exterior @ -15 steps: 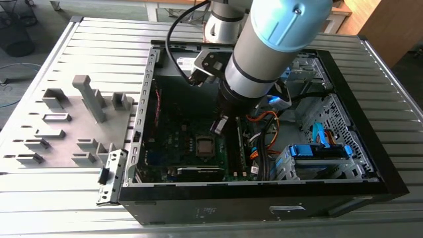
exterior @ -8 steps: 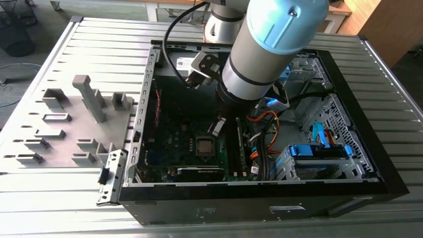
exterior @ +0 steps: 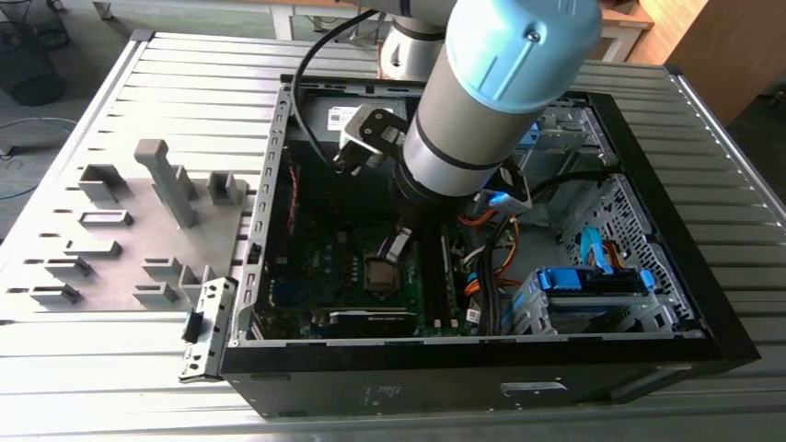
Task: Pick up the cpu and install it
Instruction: 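Close the cpu cover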
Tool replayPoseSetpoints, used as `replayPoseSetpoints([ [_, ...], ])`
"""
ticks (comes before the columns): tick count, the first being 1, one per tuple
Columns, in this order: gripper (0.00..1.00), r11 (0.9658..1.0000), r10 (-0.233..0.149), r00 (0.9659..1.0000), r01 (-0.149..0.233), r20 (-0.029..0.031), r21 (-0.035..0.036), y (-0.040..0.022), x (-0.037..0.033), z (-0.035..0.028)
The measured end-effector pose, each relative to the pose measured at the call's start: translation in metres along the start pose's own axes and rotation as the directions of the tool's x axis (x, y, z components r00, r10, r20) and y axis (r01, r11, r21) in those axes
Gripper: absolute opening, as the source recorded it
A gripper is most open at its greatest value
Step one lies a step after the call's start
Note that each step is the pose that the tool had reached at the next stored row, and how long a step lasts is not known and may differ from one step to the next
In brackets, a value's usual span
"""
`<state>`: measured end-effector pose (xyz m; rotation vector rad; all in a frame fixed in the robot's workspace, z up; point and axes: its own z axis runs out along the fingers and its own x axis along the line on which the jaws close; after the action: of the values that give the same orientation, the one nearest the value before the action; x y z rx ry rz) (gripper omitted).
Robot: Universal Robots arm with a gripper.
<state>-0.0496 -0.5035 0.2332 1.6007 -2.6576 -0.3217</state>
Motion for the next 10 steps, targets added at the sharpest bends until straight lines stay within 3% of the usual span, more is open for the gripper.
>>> replayPoseSetpoints([
  [7, 0.11, 1.0, 0.0, 1.0, 0.0, -0.0019, 0.0009, -0.0002, 0.0088, 0.0006],
  [10, 0.11, 1.0, 0.0, 1.0, 0.0, -0.0021, 0.0011, 0.0, 0.0093, 0.0008],
])
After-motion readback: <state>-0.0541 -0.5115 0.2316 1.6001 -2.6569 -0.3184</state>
